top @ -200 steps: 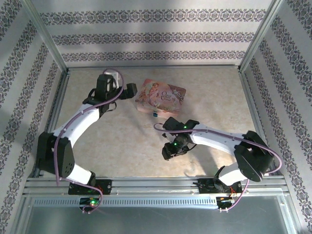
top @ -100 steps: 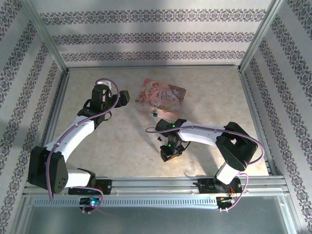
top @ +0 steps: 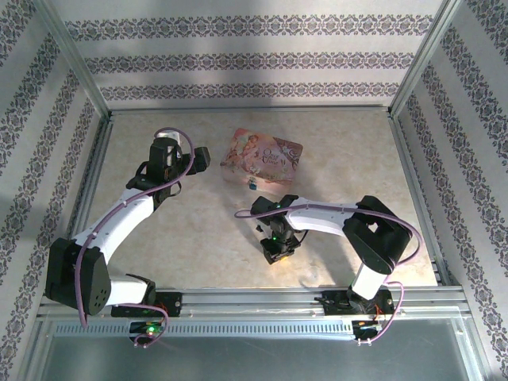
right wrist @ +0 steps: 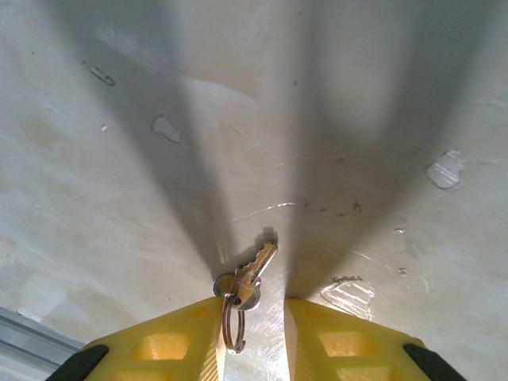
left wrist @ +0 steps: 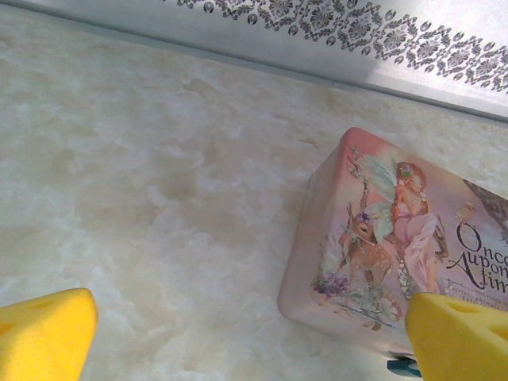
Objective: Unlock the padlock with the key
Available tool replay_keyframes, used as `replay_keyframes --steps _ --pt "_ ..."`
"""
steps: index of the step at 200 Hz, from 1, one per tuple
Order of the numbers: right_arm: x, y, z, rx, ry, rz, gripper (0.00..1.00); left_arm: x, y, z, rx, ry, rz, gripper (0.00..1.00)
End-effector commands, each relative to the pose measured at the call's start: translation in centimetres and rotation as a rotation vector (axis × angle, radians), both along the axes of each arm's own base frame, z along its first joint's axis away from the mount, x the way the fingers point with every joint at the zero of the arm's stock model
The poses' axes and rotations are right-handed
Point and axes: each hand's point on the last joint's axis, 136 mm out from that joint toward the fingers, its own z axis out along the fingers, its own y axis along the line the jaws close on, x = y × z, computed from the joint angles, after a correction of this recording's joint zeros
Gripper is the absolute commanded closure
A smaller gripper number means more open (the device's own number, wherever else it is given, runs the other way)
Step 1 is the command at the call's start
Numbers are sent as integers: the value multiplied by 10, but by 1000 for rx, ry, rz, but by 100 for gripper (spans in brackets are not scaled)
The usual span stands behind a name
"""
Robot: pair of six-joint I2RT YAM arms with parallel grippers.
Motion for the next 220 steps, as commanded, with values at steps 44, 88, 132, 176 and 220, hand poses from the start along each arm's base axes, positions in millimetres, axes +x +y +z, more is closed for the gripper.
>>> replay_keyframes --steps 44,88,132,176,220 --pt "5 4 -14 -24 -17 4 83 2 2 15 19 -52 4 1" --pt "6 5 -15 -13 -27 -16 98 1 6 16 31 -48 12 1" --pt "23 -2 7 50 -139 -60 100 -6 10 19 1 -51 14 1" --pt "53 -4 47 208 -333 -111 100 -19 0 17 -115 -7 -12 1" --pt "88 -11 93 410 -509 -219 100 -31 -34 -1 -347 176 -76 1"
